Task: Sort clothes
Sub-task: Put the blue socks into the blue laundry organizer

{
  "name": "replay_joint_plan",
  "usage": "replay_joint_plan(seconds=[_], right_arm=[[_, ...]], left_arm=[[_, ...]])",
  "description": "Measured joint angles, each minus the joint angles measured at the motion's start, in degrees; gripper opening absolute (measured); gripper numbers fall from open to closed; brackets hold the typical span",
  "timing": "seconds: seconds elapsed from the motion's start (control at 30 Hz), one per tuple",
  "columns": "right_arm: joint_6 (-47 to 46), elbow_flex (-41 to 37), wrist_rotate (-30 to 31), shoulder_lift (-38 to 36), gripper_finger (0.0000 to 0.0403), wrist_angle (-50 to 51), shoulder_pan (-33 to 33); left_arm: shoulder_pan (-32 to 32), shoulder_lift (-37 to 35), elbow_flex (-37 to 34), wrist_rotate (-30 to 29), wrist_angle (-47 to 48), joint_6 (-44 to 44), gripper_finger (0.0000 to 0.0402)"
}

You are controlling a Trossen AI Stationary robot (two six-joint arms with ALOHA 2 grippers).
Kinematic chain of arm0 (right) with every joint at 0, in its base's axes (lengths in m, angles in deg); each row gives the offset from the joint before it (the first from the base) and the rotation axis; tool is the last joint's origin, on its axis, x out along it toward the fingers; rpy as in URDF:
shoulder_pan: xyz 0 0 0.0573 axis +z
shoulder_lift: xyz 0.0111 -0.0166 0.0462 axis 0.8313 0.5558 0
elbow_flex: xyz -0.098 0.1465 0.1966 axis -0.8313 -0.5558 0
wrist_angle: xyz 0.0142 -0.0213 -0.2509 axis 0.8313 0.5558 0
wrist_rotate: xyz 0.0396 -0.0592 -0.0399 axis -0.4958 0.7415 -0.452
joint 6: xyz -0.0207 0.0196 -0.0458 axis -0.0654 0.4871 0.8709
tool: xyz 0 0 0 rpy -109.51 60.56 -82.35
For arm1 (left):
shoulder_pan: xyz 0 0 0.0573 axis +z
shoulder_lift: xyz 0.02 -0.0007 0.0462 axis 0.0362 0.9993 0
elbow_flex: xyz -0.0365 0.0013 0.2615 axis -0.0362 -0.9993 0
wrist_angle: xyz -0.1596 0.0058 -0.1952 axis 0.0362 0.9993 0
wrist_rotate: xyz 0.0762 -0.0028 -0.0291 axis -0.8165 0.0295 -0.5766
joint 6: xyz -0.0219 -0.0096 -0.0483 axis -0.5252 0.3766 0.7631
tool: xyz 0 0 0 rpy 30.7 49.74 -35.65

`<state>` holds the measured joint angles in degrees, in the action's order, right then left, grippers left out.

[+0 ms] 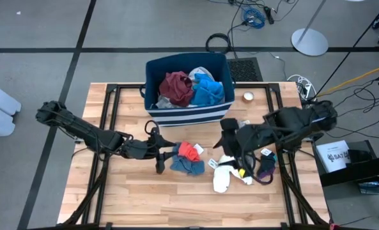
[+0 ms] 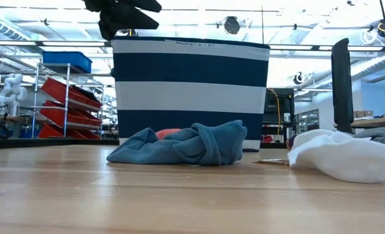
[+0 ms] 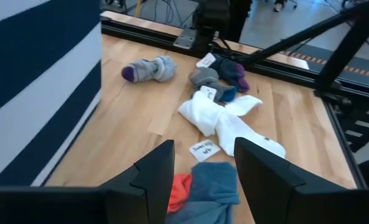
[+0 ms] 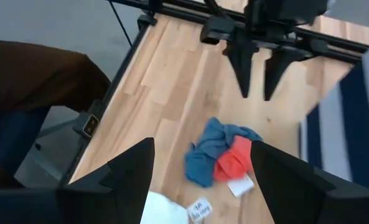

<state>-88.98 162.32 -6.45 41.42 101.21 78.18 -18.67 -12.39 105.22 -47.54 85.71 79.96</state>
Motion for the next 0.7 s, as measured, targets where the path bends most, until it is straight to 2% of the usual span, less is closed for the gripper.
replay_joint_plan(seconds=[0.2, 0.37, 0.53, 0.7], right_arm=[[-3.38, -31.69, -1.97, -12.56, 0.0254, -25.78, 0.63], [-8.75, -50.18, -4.91, -19.40, 0.0254, -44.73, 0.69], [-12.53, -59.66, -7.46, -21.00, 0.0254, -53.15, 1.10], [-16.79, -60.70, -1.96, -20.81, 0.0254, -48.66, -0.59]], left_arm=[[-0.77, 0.00, 0.00, 0.03, 0.02, 2.97, 0.0177], [-0.77, 0.22, 0.00, 0.01, 0.00, 4.25, 0.0177], [-0.54, 1.60, 0.00, -0.59, 0.04, 4.02, 0.0177], [0.72, 5.33, 0.00, -0.87, 0.07, 0.87, 0.0177]])
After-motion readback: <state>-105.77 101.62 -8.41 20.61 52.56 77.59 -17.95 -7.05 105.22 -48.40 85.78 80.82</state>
